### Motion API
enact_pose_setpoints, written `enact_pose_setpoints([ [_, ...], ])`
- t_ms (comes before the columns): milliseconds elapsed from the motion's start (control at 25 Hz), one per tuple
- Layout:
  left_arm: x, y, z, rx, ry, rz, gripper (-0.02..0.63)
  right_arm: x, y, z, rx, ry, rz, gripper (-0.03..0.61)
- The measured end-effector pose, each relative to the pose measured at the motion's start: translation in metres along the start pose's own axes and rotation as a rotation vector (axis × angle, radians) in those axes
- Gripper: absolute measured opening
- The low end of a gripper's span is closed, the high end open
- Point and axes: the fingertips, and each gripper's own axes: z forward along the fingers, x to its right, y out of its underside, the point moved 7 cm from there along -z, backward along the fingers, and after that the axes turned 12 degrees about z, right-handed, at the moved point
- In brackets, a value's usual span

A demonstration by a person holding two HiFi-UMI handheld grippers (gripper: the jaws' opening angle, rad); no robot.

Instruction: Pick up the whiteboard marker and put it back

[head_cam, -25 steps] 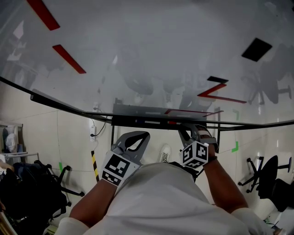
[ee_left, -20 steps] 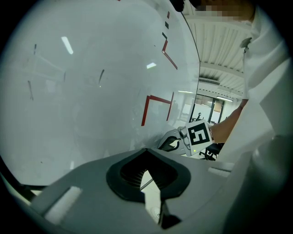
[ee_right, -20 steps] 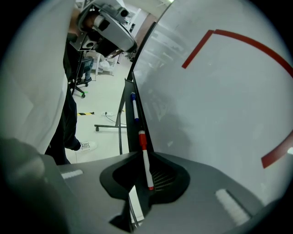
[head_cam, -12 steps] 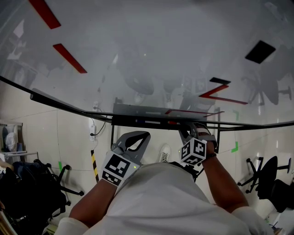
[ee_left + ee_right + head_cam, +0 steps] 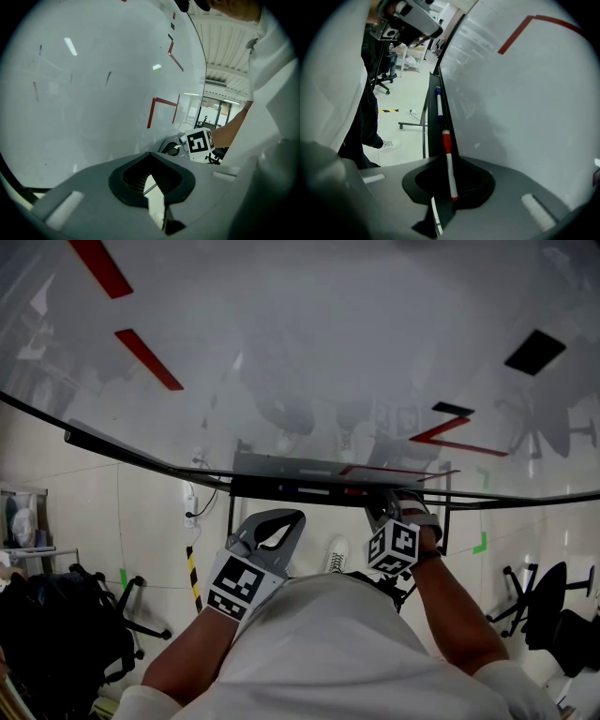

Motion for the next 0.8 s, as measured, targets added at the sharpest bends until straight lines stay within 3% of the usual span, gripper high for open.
enact_pose_setpoints([
  [800, 0.001, -0.001, 0.002, 0.008, 0.007, -0.002, 0.017, -0.003, -0.006, -0.009, 0.002, 0.020, -0.057, 0.037],
])
